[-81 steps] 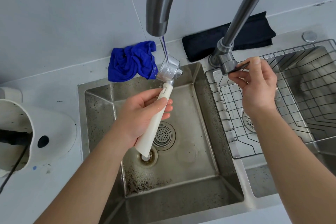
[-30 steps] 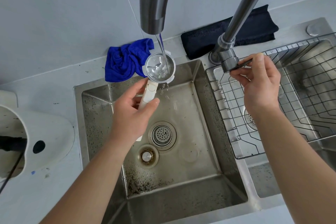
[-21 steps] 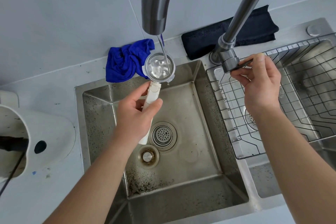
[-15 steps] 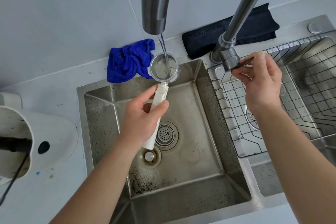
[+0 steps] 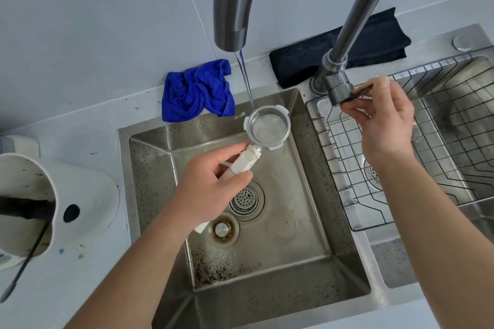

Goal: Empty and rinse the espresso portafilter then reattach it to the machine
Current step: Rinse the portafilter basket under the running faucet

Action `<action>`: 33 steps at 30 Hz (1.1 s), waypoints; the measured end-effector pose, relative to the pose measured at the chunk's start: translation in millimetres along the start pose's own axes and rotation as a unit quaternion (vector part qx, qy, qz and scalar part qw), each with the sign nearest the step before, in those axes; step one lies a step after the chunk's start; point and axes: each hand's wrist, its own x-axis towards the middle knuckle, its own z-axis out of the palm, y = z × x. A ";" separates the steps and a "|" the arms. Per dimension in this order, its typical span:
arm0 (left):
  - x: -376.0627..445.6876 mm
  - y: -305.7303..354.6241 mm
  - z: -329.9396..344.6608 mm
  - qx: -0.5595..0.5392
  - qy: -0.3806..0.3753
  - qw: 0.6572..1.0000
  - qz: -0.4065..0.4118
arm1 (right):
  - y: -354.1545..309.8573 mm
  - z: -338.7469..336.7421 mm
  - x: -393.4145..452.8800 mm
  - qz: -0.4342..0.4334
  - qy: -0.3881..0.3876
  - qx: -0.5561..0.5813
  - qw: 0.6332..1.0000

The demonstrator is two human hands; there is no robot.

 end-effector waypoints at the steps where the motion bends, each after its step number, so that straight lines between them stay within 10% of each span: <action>1: -0.2 -0.9 -0.8 0.007 -0.004 1.000 -0.002 | 0.2 -0.3 0.4 0.001 0.001 -0.002 1.000; 13: 32.1 14.7 -0.3 -0.157 0.066 0.982 -0.075 | -0.3 0.0 -0.1 0.002 -0.001 -0.011 1.000; 22: 60.8 38.9 2.2 -0.389 0.106 0.908 -0.110 | -0.8 -0.2 -1.1 -0.001 -0.001 -0.020 1.000; 33: 64.6 41.3 9.9 -0.336 0.090 0.930 -0.116 | 0.1 -0.5 -1.1 0.000 -0.001 -0.019 1.000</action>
